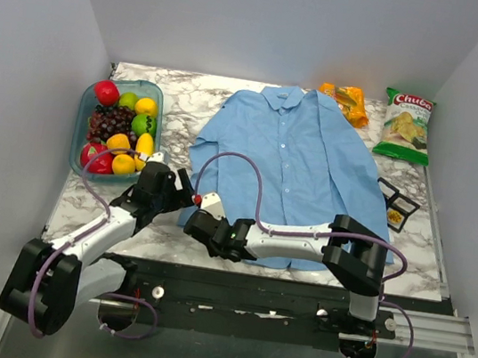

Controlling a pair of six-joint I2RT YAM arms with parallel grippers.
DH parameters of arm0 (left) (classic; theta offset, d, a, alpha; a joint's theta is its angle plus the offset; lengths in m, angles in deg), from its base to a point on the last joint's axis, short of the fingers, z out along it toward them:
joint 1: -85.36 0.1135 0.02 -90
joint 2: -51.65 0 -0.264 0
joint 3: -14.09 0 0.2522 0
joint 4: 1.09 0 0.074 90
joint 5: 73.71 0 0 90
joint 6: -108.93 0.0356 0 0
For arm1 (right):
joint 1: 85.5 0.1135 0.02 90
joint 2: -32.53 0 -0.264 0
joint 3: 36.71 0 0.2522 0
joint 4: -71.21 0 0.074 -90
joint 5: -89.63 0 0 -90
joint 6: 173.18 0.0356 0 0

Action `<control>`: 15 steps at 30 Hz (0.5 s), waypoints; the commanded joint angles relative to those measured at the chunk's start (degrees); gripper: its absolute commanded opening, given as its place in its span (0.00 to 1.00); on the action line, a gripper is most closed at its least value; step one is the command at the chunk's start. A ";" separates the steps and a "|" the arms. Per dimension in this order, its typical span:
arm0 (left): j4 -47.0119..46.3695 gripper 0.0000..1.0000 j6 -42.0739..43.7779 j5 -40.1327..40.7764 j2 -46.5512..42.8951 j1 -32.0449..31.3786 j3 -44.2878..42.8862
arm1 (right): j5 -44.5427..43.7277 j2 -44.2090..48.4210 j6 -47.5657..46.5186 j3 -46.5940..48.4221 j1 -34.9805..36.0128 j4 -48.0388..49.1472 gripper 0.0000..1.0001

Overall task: Pin the brooch onto the clothing
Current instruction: Flatten out the clothes at the center of the board.

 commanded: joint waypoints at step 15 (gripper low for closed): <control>-5.11 0.98 7.79 -0.70 20.97 0.45 -13.83 | 1.57 6.92 2.72 -7.81 -0.95 -1.78 0.01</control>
